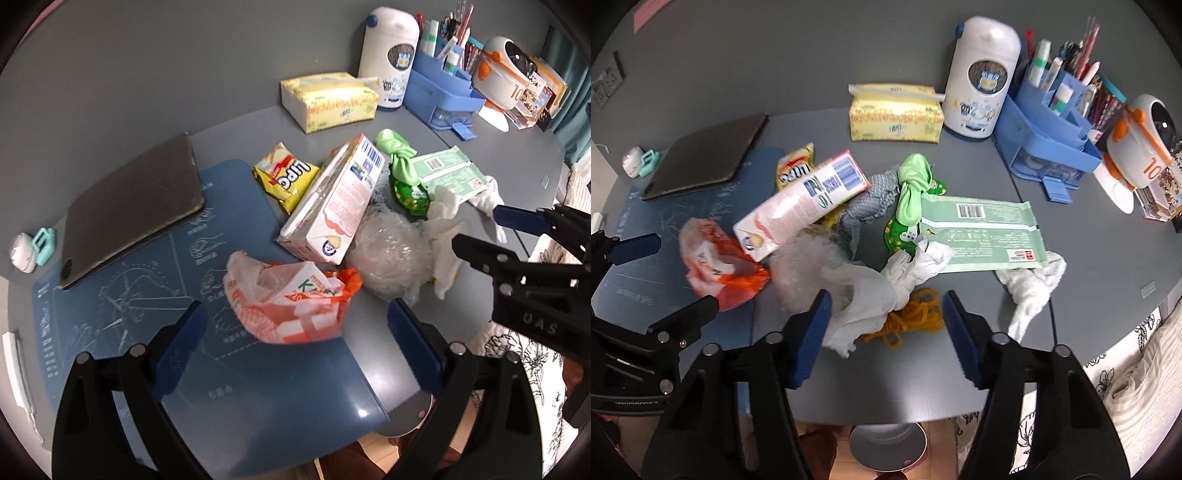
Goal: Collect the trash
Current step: 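Grasp the orange-white plastic bag with the left tool while the right tool grasps the white tissue, then carry the plastic bag with the left tool and tissue with the right tool to the bin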
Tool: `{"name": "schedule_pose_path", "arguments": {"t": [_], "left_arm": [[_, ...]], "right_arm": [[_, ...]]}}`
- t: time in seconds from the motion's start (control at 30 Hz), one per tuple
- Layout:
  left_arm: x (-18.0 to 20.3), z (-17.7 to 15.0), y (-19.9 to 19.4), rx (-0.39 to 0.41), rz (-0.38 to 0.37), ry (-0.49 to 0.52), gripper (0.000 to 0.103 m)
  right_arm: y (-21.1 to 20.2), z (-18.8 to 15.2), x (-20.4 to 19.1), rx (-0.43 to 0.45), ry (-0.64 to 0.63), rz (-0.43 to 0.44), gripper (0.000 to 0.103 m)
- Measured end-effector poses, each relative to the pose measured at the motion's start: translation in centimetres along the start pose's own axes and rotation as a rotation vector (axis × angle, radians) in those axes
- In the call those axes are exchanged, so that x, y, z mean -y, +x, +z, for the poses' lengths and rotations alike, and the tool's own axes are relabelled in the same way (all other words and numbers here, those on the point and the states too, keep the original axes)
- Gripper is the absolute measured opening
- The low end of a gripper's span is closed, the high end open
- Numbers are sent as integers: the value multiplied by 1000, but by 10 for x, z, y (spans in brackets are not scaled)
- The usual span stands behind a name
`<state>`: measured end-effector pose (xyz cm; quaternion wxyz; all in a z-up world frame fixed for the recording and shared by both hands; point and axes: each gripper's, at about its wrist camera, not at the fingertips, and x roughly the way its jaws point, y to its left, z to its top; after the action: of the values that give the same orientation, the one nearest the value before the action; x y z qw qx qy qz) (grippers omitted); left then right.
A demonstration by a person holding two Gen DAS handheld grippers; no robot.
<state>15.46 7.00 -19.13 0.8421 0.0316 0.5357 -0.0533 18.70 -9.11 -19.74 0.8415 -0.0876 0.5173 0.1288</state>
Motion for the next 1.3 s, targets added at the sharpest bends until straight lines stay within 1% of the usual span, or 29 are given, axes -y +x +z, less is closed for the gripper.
{"name": "schedule_pose_path", "arguments": {"t": [0.03,0.07,0.1,0.13,0.17,0.2,0.23,0.27,0.3,0.33,0.37,0.43,0.53,0.7,0.97,1.13,1.3], "left_arm": [[-1,-1,4,-4,-8,1,95],[-1,-1,9,-8,-13,3,95],[-1,-1,15,-15,-17,8,95],[0,-1,19,-20,-21,11,93],[0,-2,24,-31,-26,15,88],[0,-3,28,-39,-24,18,72],[0,-3,30,-43,-23,20,72],[0,-3,31,-38,-24,23,71],[1,-3,29,-24,-22,39,66],[3,-2,28,-17,-21,53,60],[4,-1,26,-10,-22,62,58],[4,1,23,-4,-27,62,49],[6,4,16,2,-34,65,41],[11,5,-8,33,-43,75,38],[14,3,-49,82,-37,76,38],[20,0,-80,117,-40,87,38],[30,-8,-111,151,-68,117,38]], "right_arm": [[6,0,1,-12,0,7,49],[10,1,1,-20,2,16,42],[15,1,1,-32,5,28,38],[17,0,0,-40,6,36,36],[20,0,0,-45,4,47,31],[20,-1,-1,-48,2,54,26],[21,-1,-2,-51,-1,63,25],[21,-1,-3,-52,-3,69,20],[21,-1,-3,-52,-6,77,15],[20,-1,-4,-52,-8,82,13],[19,-1,-5,-50,-10,83,11],[16,0,-4,-44,-11,85,7],[5,2,-5,-24,-11,85,4],[-16,4,-6,2,-18,79,3],[-55,3,-5,54,-19,83,3],[-89,0,-3,96,-13,78,3],[-131,-15,1,132,19,61,3]]}}
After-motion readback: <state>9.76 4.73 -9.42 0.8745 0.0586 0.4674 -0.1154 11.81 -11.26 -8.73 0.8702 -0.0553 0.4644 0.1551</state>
